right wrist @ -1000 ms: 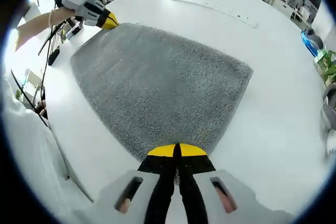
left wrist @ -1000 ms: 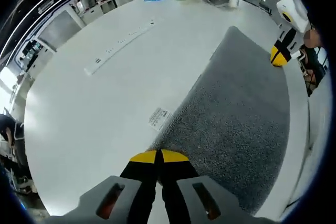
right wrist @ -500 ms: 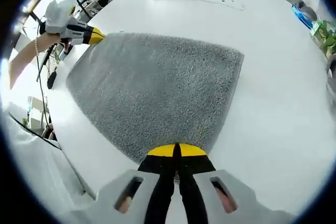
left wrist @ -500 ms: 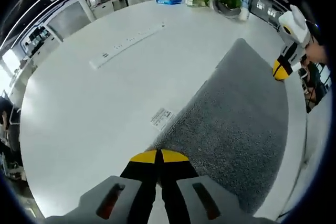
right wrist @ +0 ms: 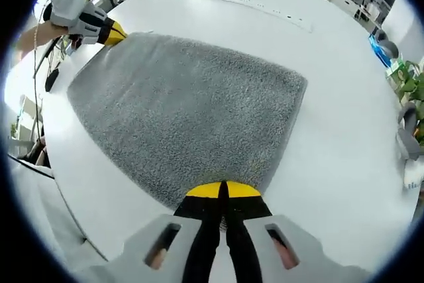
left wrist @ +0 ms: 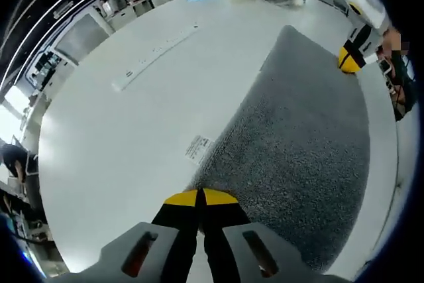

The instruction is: Fold the towel on the table until its edges align and the towel forms a compact rectangular stack.

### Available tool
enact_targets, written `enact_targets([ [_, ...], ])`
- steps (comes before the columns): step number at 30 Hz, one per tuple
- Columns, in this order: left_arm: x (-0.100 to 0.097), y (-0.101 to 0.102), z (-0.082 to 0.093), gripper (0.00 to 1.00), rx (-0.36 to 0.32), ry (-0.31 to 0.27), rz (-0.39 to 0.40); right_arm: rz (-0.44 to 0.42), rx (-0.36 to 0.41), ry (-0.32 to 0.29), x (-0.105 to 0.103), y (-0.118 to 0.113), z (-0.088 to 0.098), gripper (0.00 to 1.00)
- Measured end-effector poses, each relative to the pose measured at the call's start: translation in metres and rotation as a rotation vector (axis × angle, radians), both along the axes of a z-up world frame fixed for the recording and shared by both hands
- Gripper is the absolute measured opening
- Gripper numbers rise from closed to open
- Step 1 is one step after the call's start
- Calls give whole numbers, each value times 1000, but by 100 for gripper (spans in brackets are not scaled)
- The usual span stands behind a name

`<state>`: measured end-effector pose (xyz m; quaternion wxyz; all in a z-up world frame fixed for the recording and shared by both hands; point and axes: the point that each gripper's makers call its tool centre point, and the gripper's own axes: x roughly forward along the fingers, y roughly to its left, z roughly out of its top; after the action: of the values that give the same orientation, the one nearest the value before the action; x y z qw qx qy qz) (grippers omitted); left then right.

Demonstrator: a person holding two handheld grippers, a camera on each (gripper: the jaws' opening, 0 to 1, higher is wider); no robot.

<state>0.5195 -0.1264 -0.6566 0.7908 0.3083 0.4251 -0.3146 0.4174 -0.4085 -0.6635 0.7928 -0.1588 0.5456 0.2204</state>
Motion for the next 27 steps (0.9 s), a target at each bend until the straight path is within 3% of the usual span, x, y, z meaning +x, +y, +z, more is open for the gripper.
enact_targets([
  [6, -16, 7, 1, 1, 10, 22, 55, 20, -14, -11, 4, -1, 1, 0],
  [10, -32, 10, 1, 1, 35, 4, 47, 30, -16, -1, 7, -3, 1, 0],
  [20, -51, 14, 1, 1, 18, 14, 75, 79, -68, 29, 23, -5, 1, 0],
  [27, -62, 16, 1, 1, 1, 8, 124, 87, -46, 38, 28, -7, 1, 0],
])
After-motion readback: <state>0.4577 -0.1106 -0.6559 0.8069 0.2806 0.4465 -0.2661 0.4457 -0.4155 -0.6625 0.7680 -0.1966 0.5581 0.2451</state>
